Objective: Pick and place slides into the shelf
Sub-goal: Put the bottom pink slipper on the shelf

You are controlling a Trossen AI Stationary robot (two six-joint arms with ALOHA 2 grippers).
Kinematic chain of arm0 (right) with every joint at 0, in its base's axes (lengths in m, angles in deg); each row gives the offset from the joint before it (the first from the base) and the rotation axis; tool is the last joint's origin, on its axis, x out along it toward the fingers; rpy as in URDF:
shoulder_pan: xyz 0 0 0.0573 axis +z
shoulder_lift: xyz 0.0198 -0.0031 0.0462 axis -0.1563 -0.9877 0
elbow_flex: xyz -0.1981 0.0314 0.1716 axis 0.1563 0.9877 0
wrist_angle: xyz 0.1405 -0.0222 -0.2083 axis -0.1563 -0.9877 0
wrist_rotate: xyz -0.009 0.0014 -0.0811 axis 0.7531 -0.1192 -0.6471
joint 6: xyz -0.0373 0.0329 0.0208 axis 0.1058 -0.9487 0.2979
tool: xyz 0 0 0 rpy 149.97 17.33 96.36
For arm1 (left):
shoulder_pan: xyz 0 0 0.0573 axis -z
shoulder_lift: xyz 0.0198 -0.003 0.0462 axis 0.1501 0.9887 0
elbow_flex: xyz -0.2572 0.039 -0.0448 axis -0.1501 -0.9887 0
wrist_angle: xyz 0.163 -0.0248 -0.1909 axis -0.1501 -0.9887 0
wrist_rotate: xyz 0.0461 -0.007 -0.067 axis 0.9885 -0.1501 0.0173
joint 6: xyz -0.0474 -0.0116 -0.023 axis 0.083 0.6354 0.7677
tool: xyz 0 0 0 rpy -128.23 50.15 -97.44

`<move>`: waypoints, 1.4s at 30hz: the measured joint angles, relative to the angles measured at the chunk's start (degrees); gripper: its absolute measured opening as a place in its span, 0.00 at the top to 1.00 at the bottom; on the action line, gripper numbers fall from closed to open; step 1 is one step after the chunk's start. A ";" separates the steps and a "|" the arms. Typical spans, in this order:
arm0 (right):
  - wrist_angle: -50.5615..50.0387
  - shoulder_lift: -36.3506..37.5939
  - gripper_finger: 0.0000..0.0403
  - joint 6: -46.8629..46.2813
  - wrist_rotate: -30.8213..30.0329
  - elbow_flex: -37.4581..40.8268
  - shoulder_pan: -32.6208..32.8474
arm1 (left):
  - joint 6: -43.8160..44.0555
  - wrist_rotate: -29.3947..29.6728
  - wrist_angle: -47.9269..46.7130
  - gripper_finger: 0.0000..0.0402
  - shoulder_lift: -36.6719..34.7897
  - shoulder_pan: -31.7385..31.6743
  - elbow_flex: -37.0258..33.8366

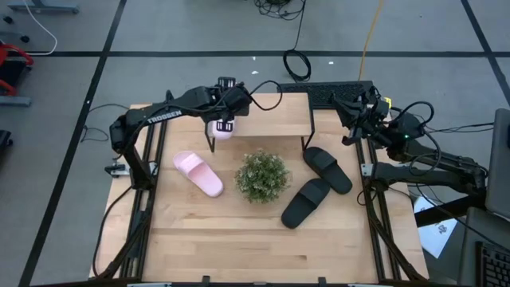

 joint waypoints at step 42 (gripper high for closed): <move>-1.10 0.02 1.00 1.67 0.07 0.00 0.00 | -1.12 7.77 11.34 0.65 0.85 -4.05 -12.44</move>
